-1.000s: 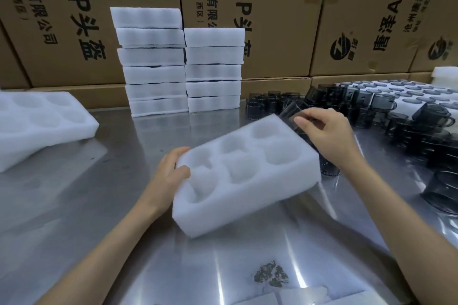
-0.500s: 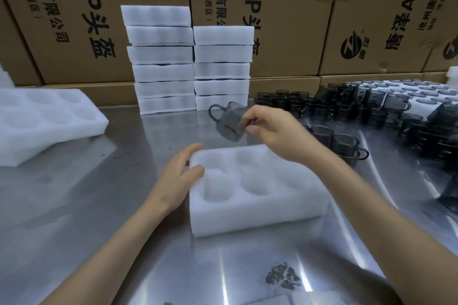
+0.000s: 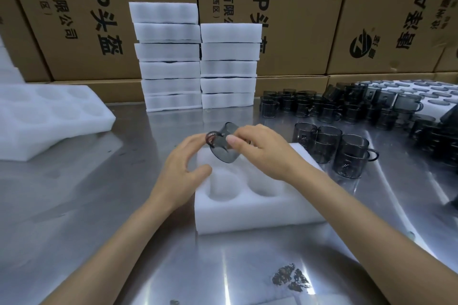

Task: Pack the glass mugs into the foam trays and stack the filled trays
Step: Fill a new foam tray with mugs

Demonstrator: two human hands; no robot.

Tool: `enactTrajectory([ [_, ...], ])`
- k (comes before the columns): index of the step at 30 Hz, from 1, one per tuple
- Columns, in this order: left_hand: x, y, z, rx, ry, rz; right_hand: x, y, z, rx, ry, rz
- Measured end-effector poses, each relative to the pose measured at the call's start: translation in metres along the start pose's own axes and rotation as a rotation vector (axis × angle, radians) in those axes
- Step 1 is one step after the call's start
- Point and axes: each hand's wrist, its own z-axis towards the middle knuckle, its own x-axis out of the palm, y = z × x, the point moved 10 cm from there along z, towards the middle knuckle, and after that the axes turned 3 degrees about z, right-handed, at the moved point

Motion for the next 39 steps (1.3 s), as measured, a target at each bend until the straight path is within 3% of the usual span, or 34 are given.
enactTrajectory([
  [6,-0.004,-0.015,-0.002,0.108,-0.025,0.005,0.001,0.003,0.006,0.113,-0.049,0.343],
  [9,-0.013,-0.02,-0.004,0.148,-0.082,0.031,0.0,0.006,0.008,0.11,-0.099,0.379],
  [13,-0.02,-0.023,-0.004,0.16,-0.152,0.071,0.002,0.009,0.006,0.069,-0.086,0.303],
  [20,-0.025,-0.005,-0.003,0.041,-0.201,0.082,0.022,0.023,-0.008,-0.057,0.053,-0.145],
  [28,-0.012,-0.008,-0.005,0.089,-0.09,0.178,0.028,0.027,-0.01,-0.078,0.111,-0.221],
  [34,-0.011,-0.013,-0.006,0.108,-0.005,0.227,0.002,0.019,-0.015,-0.063,-0.051,-0.084],
  [39,-0.01,-0.016,-0.01,0.144,0.057,0.314,0.025,0.004,-0.02,-0.011,0.179,-0.118],
])
